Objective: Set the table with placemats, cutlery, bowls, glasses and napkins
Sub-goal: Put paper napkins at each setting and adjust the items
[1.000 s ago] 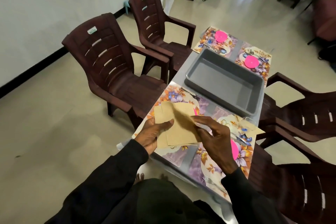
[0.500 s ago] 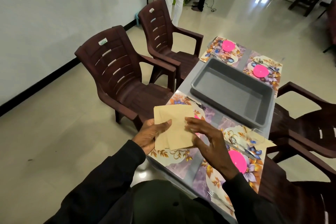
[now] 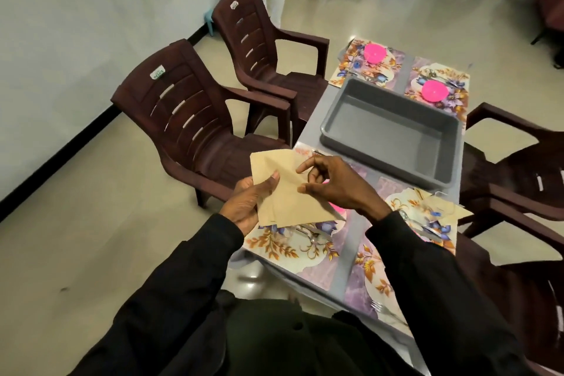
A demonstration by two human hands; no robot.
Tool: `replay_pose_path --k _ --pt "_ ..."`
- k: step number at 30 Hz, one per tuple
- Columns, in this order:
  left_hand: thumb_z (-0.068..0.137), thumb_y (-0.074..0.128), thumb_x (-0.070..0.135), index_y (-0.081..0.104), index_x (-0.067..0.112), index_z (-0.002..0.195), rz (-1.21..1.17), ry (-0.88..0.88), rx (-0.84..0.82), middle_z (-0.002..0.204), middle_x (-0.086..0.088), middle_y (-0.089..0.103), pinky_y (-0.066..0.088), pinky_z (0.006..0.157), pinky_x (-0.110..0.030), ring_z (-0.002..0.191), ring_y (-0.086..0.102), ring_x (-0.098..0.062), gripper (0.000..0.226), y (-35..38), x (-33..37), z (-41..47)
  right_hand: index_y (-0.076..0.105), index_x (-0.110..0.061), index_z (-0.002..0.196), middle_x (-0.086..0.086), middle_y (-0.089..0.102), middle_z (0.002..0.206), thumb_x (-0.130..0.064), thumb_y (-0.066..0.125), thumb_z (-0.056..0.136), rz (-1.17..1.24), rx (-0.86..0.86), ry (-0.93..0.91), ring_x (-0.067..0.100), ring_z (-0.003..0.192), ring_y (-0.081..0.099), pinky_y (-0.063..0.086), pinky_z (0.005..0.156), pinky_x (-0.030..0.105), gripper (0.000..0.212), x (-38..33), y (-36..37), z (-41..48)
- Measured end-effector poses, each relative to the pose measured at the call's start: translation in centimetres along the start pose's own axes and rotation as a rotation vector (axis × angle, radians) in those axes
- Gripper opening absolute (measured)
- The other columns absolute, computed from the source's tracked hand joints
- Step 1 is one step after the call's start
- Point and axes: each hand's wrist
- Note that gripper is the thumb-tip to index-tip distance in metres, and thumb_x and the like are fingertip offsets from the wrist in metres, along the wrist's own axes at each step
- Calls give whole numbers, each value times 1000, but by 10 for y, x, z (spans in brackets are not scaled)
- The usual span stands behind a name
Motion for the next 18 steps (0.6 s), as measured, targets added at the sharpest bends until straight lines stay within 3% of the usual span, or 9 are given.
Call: replay_pose_path --k 2,5,10,14,18 --pt "98 61 7 65 2 124 -42 -29 -38 118 -22 72 62 74 -42 101 74 -32 27 -4 12 9 73 -21 102 -3 67 80 -19 82 84 -23 73 -7 9 71 57 51 69 35 19 -8 1 10" --pt "99 59 8 65 5 126 -51 -62 -105 122 -21 71 62 79 -44 107 72 -32 28 -11 27 22 74 -19 95 -4 71 88 -17 76 89 0 170 10 6 74 62 51 67 18 6 -19 4 18" --pt "98 59 5 64 6 127 36 -117 -202 127 -19 69 61 87 -44 117 67 -31 29 -43 67 54 73 -12 98 -1 74 87 -15 72 93 162 417 125 0 74 65 49 66 12 5 -40 26 27" --pt "100 57 7 65 10 123 132 -165 -232 123 -13 72 62 85 -43 113 70 -28 24 -76 99 68 71 -14 112 5 76 94 -6 73 91 490 691 228 11 85 71 57 72 25 22 -36 52 6" --pt "100 59 11 63 9 128 211 -215 -207 123 -13 73 63 80 -41 112 71 -26 29 -111 121 74 64 -5 122 13 73 114 -12 79 81 1005 1031 439 26 110 70 58 93 40 44 0 117 -40"
Point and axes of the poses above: each hand's wrist, its own z-axis towards the middle knuckle, its own y-axis out of the palm, x = y × z
